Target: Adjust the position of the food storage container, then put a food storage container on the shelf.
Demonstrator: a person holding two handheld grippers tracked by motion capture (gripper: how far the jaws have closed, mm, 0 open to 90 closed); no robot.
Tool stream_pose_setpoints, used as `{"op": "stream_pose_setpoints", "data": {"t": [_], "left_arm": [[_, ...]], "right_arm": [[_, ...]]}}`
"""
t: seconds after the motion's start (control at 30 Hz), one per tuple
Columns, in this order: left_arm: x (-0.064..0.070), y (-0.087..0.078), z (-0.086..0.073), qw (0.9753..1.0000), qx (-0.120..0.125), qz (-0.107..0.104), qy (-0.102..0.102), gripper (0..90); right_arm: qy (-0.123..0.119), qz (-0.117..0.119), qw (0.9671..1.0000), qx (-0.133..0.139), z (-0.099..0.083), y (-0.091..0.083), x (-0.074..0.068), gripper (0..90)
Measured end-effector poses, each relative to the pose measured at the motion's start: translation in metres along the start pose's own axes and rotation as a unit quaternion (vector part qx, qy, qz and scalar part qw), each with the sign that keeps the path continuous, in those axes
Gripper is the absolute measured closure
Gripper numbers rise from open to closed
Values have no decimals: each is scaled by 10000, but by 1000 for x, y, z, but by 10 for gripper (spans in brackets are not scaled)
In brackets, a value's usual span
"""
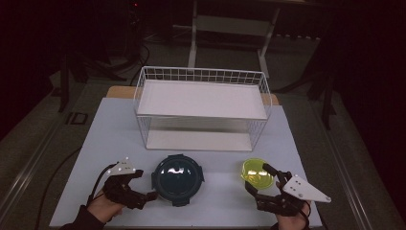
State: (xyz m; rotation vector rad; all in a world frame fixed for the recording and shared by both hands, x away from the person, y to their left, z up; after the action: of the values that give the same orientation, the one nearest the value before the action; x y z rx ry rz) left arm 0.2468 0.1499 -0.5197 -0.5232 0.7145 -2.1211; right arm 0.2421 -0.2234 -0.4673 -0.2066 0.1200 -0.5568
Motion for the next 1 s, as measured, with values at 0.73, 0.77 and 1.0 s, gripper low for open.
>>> {"op": "stream_pose_setpoints", "data": {"t": [0.73,0.77,1.0], "left_arm": [[-25,11,-1,9891,-68,-78,-1472,29],[-25,13,-2,9880,-115,-110,-1537,29],[-28,23,-10,9725,-418,-451,-2245,50]], "right_arm": [[-145,42,9999,-72,1,3,-4,164],[-167,45,9998,-67,1,3,-5,165],[-299,130,9995,-55,4,5,-11,167]]}}
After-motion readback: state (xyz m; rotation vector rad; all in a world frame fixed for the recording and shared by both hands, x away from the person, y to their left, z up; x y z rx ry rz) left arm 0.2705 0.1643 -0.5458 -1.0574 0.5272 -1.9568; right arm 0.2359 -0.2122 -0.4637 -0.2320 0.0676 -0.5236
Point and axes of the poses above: each handheld gripper's, and its own axes: y roughly forward along the jaws, z roughly out of its top, x roughly to its right, the point moved 6 cm from there along y, roughly forward along the jaws, and after that the axes turned 14 degrees about z, right-handed, at the moved point
